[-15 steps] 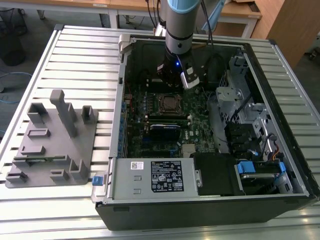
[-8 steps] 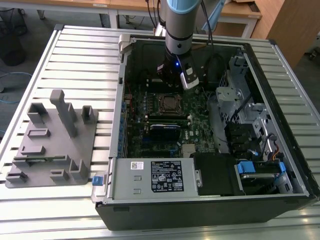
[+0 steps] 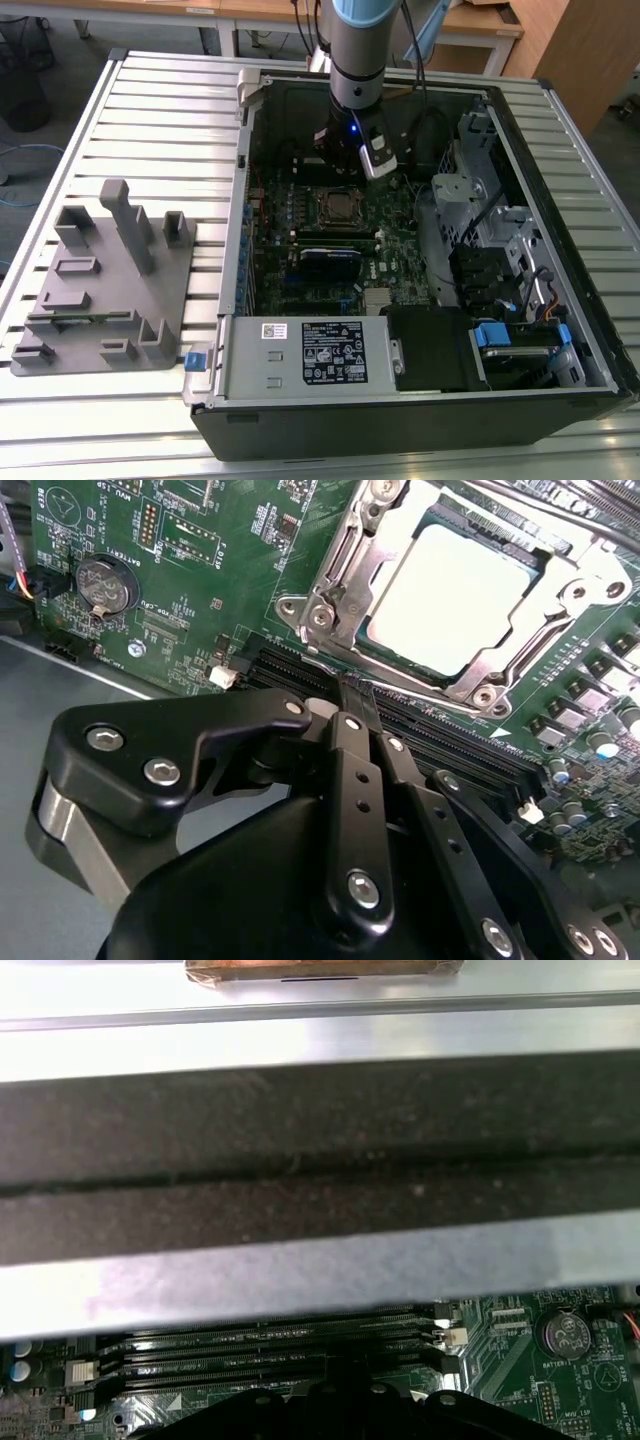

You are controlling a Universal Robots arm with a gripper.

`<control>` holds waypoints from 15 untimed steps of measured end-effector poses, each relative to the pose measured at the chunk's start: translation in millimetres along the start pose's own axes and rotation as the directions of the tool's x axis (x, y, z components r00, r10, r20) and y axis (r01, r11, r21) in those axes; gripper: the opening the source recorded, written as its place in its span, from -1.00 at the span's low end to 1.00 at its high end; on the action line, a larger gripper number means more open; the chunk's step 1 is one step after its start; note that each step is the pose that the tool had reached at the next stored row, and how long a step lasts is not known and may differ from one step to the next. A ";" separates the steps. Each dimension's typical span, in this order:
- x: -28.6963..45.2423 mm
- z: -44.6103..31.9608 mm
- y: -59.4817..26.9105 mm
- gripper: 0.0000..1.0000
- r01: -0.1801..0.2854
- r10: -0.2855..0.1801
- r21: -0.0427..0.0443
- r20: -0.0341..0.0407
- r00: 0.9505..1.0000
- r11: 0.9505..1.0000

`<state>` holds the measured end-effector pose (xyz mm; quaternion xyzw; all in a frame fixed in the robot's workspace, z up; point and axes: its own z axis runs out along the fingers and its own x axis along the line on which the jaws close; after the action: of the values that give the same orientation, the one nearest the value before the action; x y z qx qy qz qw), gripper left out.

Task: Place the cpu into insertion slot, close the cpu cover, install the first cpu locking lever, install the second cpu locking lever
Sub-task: 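Install the first cpu locking lever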

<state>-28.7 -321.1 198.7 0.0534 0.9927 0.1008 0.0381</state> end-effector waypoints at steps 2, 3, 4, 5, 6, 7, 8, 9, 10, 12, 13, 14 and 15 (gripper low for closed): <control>0.2 0.0 0.0 -0.79 -0.003 0.003 0.000 0.002 1.000 1.000; 0.2 0.1 -0.1 -0.79 -0.004 0.004 0.000 0.003 1.000 1.000; 0.2 0.2 -0.1 -0.79 -0.005 0.005 0.000 0.004 1.000 1.000; 0.3 0.3 -0.2 -0.79 -0.006 0.006 0.000 0.006 1.000 1.000; 0.4 0.5 -0.2 -0.79 -0.006 0.006 0.000 0.009 1.000 1.000; 0.5 0.7 -0.2 -0.79 -0.007 0.007 0.000 0.011 1.000 1.000; 0.6 0.7 -0.2 -0.79 -0.007 0.007 0.000 0.013 1.000 1.000; 0.8 0.8 -0.2 -0.79 -0.008 0.008 -0.001 0.014 1.000 1.000; 1.0 0.9 -0.3 -0.79 -0.009 0.009 -0.001 0.015 1.000 1.000; 1.5 0.9 -0.3 -0.79 -0.009 0.009 -0.001 0.018 1.000 1.000; 1.8 0.8 -0.4 -0.79 -0.009 0.009 -0.001 0.019 1.000 1.000; 2.2 0.8 -0.4 -0.79 -0.009 0.009 -0.001 0.020 1.000 1.000; 2.6 0.9 -0.4 -0.79 -0.009 0.009 -0.002 0.021 1.000 1.000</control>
<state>-31.2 -321.1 197.5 0.0590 0.9920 0.1012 0.0479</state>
